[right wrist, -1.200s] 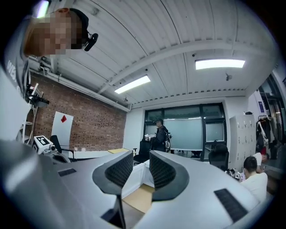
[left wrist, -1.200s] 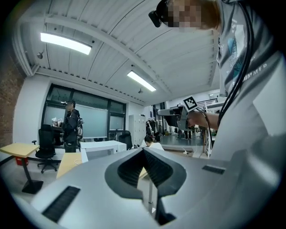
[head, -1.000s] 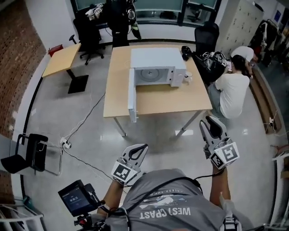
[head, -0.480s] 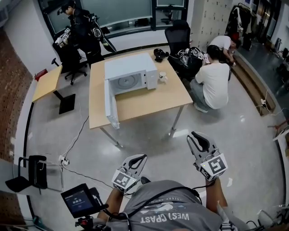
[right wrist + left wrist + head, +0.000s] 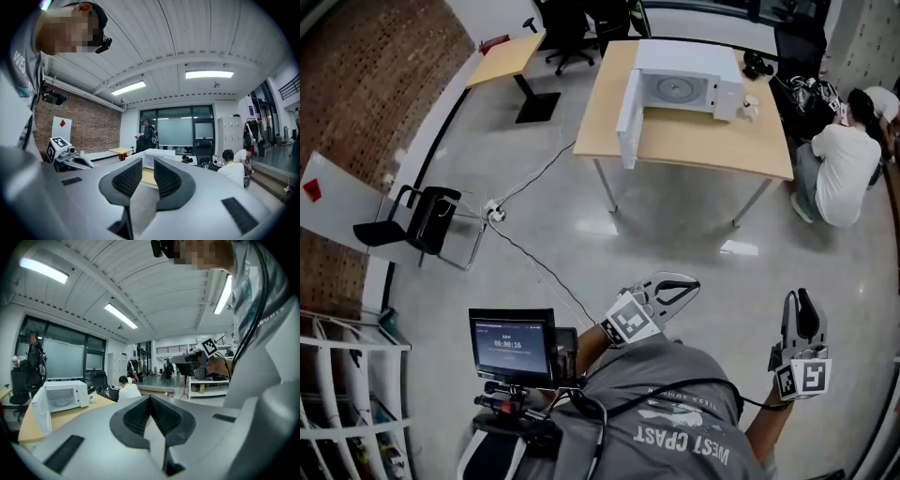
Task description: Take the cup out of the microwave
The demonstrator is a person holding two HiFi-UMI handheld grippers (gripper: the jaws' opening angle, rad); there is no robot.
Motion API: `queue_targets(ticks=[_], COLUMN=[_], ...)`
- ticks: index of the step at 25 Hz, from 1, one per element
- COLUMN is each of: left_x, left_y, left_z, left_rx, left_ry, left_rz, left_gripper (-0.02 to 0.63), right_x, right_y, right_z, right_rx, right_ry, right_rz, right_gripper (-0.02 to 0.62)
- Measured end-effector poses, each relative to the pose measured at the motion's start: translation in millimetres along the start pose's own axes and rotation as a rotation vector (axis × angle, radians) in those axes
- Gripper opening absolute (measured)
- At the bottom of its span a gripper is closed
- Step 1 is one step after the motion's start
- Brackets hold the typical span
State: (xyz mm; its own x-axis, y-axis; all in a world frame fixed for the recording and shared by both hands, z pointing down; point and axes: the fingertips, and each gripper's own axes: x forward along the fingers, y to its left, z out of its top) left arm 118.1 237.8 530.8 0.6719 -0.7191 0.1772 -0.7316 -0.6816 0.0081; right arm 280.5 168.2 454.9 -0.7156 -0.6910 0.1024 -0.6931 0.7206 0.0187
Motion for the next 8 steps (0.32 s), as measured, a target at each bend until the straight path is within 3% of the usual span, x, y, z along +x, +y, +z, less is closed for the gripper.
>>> queue_targets(ticks=[8], left_x=[-13.6], left_y=[-65.1], left_z=[7.1], left_rx=[-0.005], left_ry=[0.020], left_rz=[0.014], left_gripper=[0.043], right_x=[-52.8], right_y=[6.2], right_z=[14.3], right_rx=[-0.012], right_ry=[-0.022], right_rz=[0.022], right_gripper=[0.089])
